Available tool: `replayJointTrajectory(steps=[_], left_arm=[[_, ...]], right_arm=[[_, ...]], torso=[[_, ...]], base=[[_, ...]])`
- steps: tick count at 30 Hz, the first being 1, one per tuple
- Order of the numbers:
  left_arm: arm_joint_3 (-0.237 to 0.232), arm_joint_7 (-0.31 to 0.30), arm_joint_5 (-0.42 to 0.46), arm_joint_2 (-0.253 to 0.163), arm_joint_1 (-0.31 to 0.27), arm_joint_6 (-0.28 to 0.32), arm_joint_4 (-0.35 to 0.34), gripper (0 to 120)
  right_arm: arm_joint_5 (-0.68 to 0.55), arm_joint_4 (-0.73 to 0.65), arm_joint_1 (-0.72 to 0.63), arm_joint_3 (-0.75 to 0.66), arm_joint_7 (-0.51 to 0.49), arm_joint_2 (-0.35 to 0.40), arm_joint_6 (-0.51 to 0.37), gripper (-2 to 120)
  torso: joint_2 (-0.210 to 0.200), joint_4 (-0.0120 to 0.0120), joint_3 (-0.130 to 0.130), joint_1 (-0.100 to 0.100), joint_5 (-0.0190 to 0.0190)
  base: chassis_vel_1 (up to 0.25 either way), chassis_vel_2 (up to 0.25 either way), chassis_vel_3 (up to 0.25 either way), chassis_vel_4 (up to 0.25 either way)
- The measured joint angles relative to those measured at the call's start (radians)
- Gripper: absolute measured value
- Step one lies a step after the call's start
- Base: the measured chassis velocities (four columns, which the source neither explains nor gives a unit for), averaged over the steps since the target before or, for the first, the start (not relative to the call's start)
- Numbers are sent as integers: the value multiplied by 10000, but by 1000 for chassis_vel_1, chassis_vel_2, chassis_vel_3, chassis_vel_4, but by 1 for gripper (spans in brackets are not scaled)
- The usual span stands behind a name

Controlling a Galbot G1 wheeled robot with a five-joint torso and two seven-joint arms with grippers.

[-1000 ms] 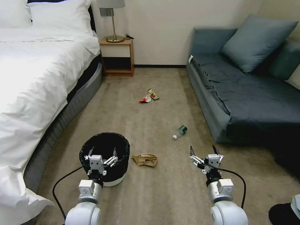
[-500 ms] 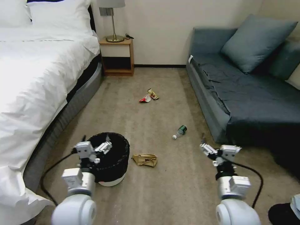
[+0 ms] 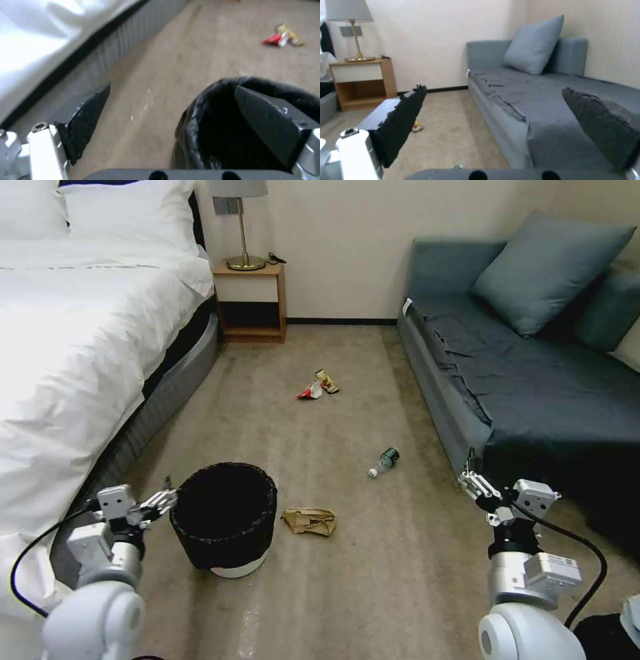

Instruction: Pick up the trash bin, then pick up the garbage on the floor and place it into the trash bin.

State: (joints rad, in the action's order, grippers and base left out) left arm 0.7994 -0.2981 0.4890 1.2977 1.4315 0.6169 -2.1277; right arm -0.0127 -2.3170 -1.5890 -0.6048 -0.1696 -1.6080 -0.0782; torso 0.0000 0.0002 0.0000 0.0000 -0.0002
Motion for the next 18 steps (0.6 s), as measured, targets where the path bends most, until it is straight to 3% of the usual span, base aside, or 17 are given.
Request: replayJointTrajectory(steps=[4, 9, 18], left_arm=[[-223, -352, 670, -446, -540, 488, 621, 100], [-385, -588, 1024, -681, -1042, 748, 1127, 100], [-1077, -929, 2279, -1170, -2377, 1134, 2702, 100]], right_arm=[[-3, 95, 203, 144, 24, 0, -84, 100], [-22, 206, 348, 220, 57, -1, -128, 100], [-91, 294, 570, 196, 73, 0, -211, 100]], torso=[[0, -3, 0, 0, 0], [0, 0, 0, 0, 2], [0, -3, 1, 0, 2]], base=[[0, 0, 0, 0], [0, 0, 0, 0], [0, 0, 0, 0]])
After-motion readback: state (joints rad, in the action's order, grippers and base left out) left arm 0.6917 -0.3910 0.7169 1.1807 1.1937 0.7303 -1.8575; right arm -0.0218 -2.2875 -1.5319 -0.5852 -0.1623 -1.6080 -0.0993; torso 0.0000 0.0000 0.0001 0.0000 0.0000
